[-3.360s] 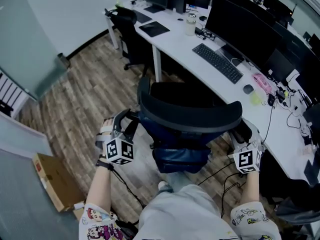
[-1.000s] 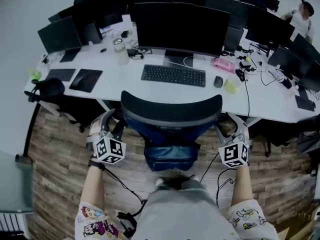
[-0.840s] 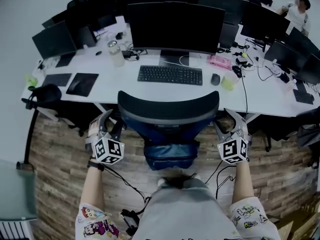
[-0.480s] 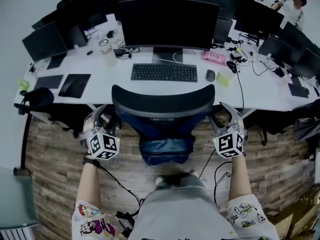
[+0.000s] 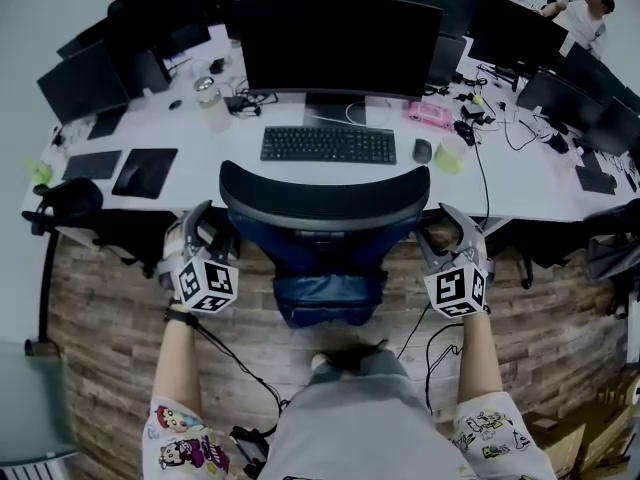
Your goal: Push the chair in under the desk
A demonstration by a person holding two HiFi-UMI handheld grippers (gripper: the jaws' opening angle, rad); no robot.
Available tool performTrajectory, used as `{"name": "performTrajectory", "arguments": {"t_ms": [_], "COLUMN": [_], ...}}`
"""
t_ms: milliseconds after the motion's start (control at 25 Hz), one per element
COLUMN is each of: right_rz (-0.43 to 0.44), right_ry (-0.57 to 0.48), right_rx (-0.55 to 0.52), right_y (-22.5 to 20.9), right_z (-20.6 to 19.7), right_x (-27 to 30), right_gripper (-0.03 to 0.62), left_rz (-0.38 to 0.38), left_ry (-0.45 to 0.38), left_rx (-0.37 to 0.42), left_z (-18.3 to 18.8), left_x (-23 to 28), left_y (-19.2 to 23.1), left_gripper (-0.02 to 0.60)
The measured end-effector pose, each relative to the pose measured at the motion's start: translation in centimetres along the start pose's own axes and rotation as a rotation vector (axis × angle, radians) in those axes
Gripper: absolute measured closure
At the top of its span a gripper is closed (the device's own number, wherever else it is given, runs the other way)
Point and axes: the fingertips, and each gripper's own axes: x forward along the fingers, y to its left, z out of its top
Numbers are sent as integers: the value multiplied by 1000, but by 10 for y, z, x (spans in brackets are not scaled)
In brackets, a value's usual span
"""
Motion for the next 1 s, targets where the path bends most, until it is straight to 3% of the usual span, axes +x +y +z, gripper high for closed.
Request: {"name": "performTrajectory", "arguments": {"t_ms": [1000], "right_rz": [-13], "right_ry": [18], "right_rx": [15], "right_y": [-5], "right_z": [1], "right_x": [16], "right_gripper": [337], "left_rz": [34], "left_ry": [-20], "left_rx": [-16], "left_z": [1], "left_x": [21], "left_y": [9], "left_gripper": [336]}}
